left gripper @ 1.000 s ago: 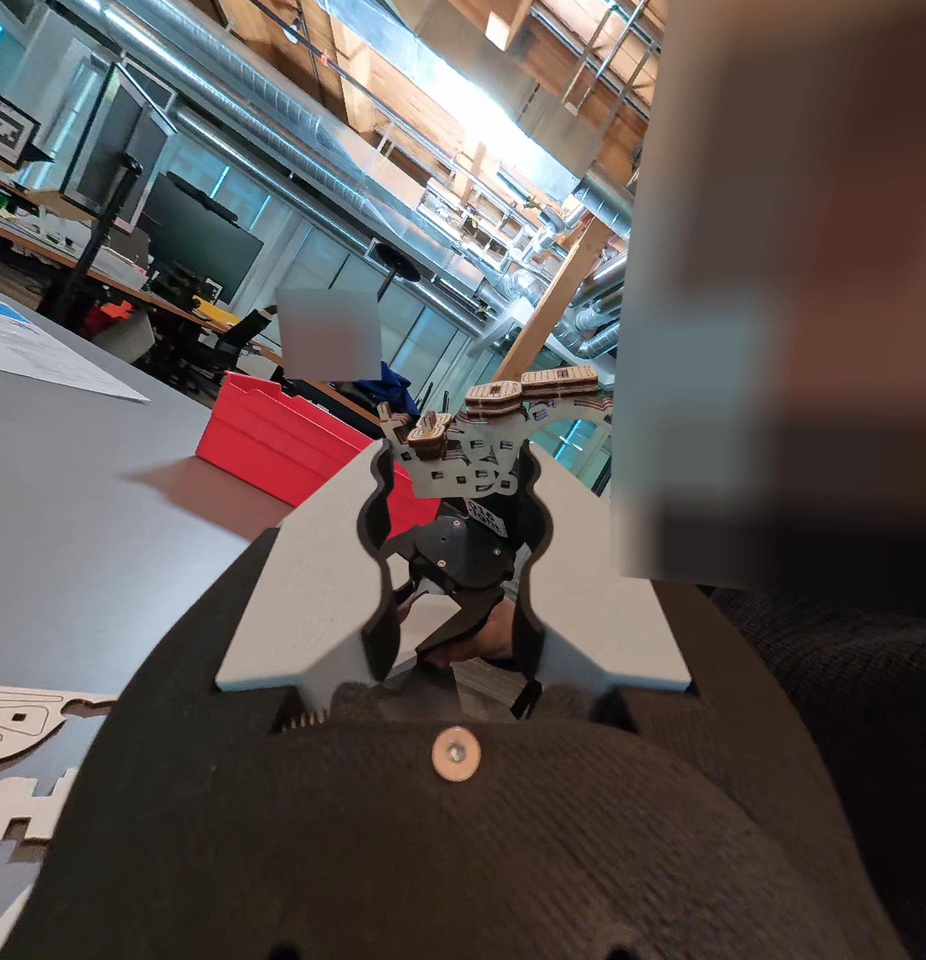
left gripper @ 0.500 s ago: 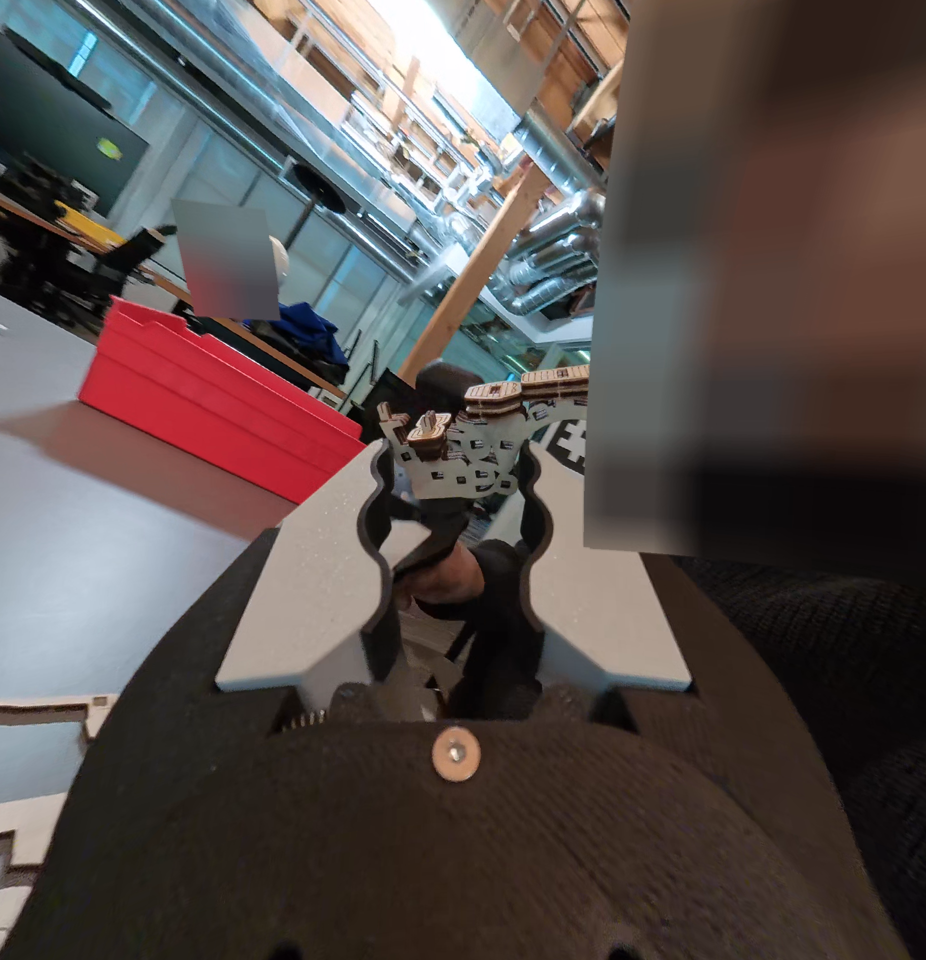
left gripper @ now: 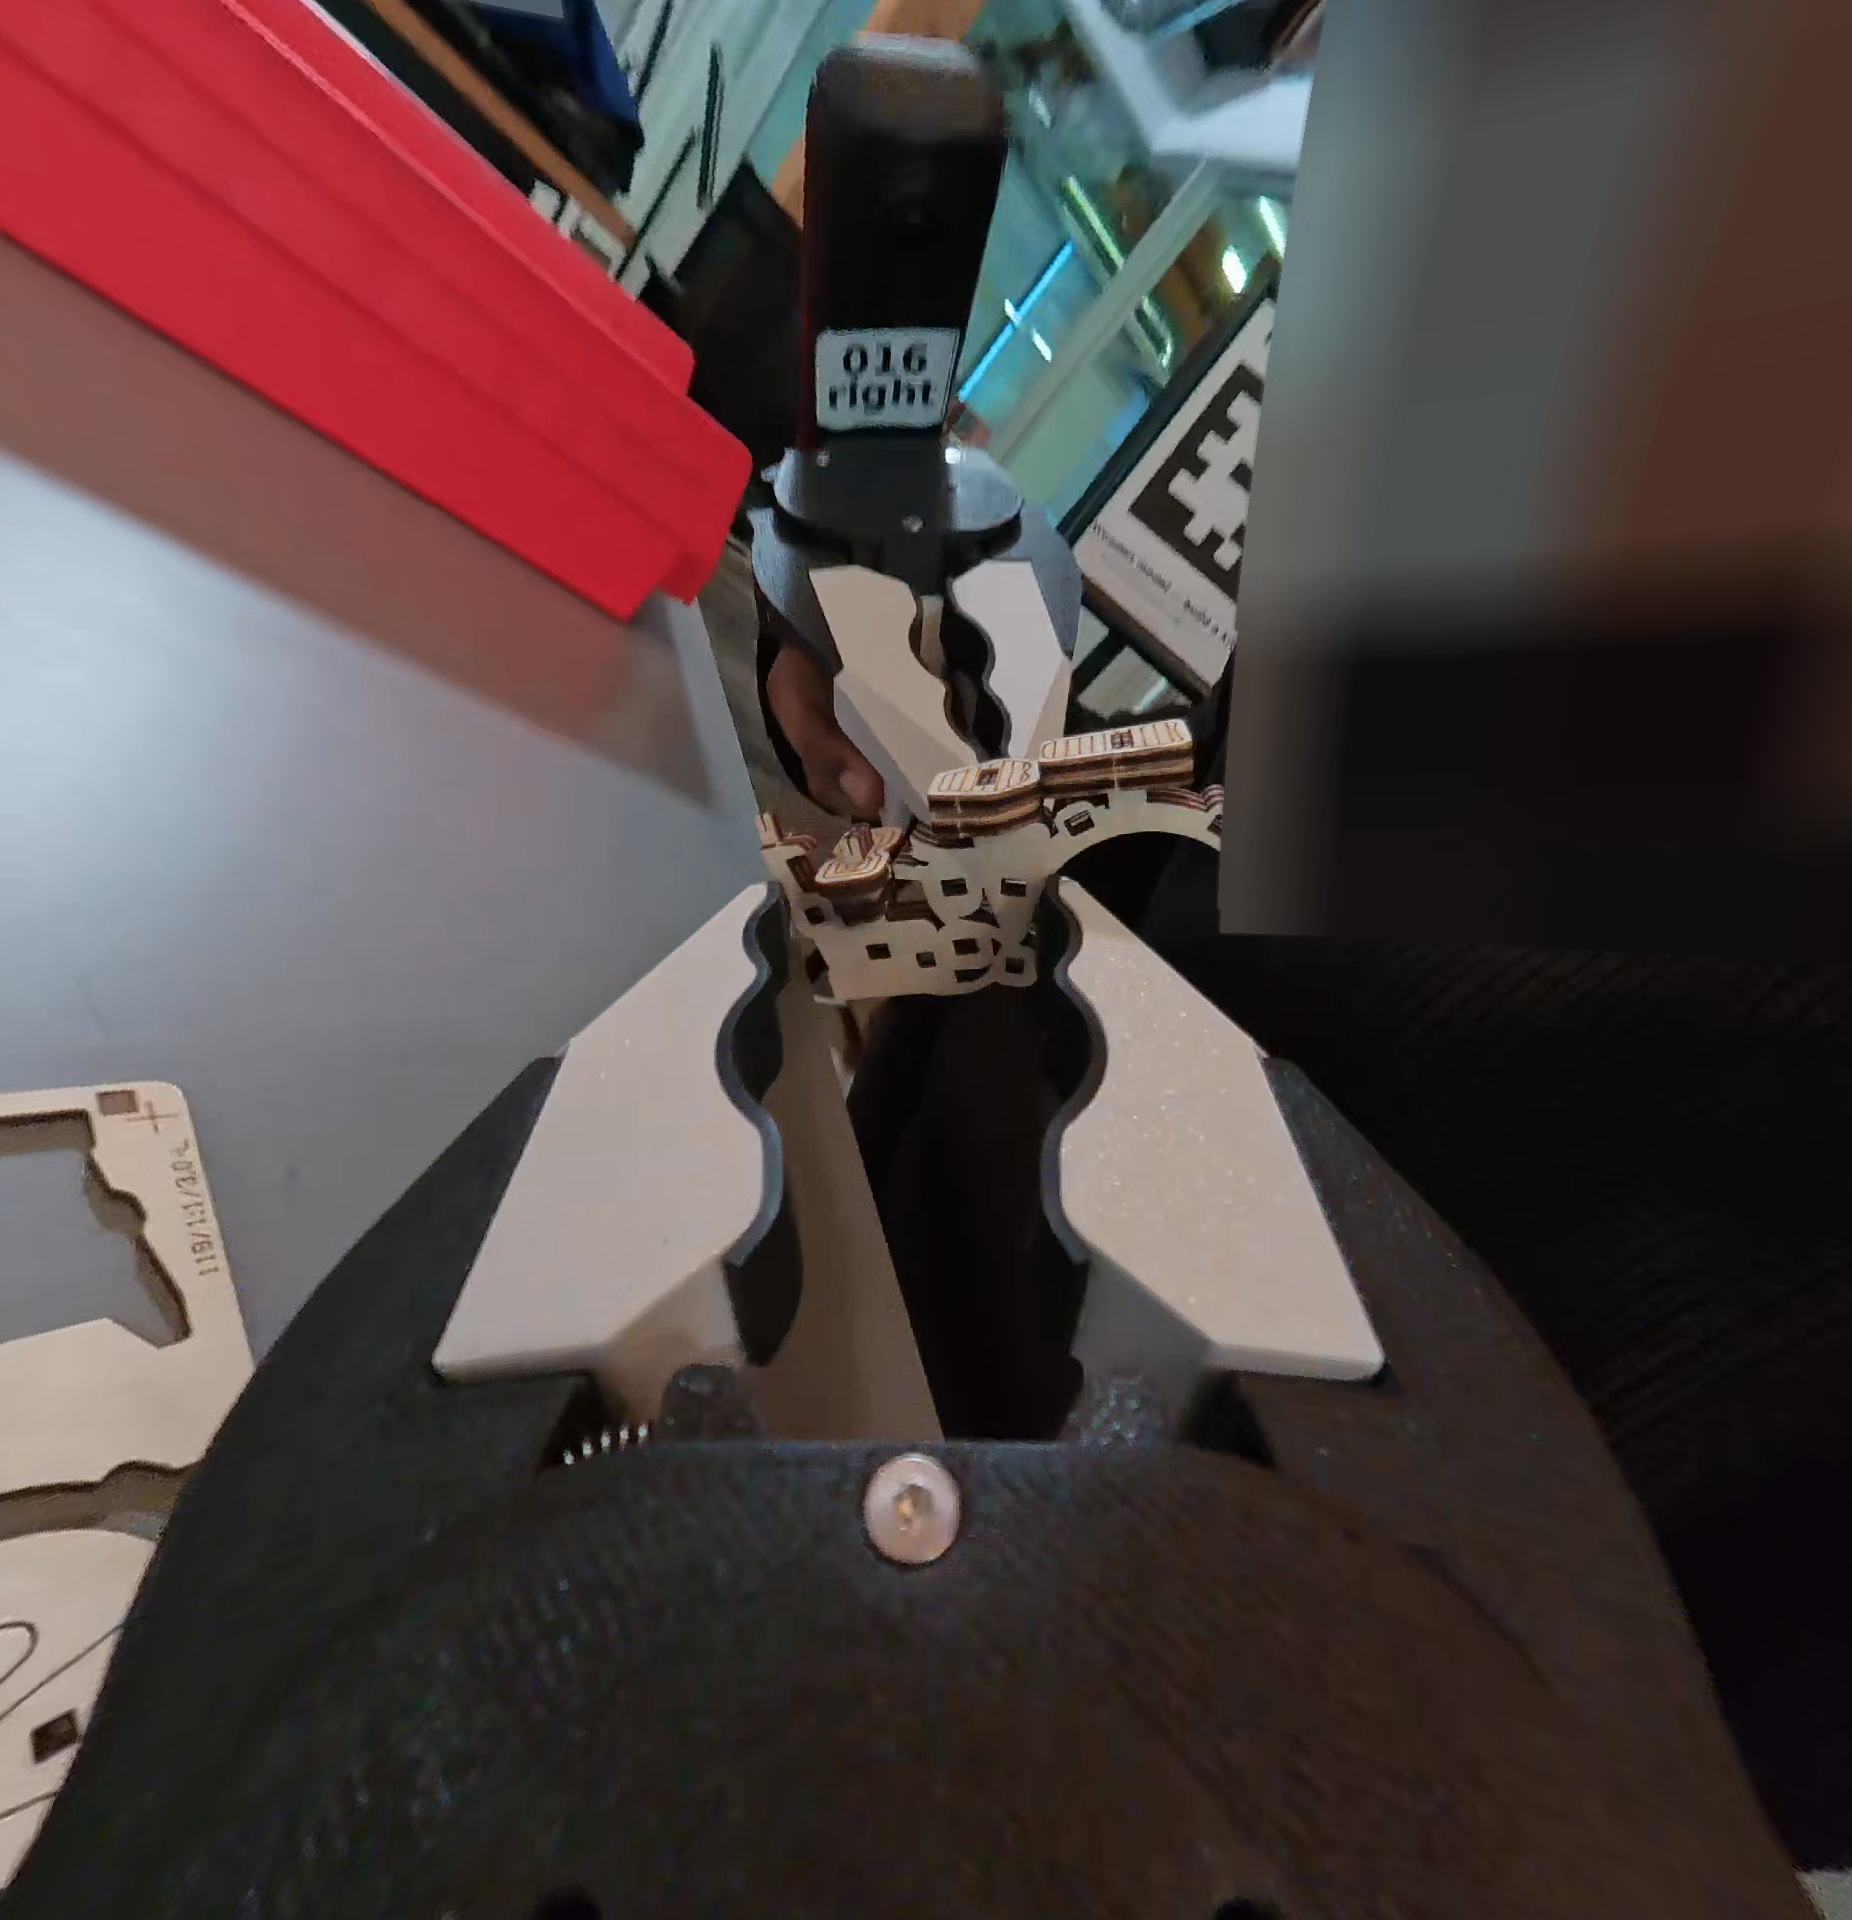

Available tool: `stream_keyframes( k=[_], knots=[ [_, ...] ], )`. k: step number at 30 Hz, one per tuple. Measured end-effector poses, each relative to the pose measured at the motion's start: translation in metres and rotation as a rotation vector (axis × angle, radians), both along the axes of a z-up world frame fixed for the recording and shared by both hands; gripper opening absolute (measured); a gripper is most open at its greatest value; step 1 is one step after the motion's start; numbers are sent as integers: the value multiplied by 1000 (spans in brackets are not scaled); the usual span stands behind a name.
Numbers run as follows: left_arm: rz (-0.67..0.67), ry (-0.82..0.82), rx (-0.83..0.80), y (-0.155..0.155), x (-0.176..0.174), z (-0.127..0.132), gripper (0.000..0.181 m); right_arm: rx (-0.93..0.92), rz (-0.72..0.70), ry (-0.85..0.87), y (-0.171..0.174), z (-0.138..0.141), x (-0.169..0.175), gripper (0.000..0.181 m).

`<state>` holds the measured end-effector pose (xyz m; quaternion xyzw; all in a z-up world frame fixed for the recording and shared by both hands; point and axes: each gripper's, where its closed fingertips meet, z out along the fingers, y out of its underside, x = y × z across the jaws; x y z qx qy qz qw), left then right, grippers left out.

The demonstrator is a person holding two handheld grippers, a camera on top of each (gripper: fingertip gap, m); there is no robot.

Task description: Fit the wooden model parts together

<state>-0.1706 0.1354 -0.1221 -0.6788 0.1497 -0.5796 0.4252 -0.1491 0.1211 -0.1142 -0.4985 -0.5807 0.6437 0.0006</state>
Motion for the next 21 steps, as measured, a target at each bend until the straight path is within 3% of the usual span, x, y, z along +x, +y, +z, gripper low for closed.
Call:
stream_keyframes(
  k=[21],
  knots=[
    [-111, 35, -44, -13, 17, -15, 46, -114, 55, -104, -5, -10, 3, 1]
  ],
)
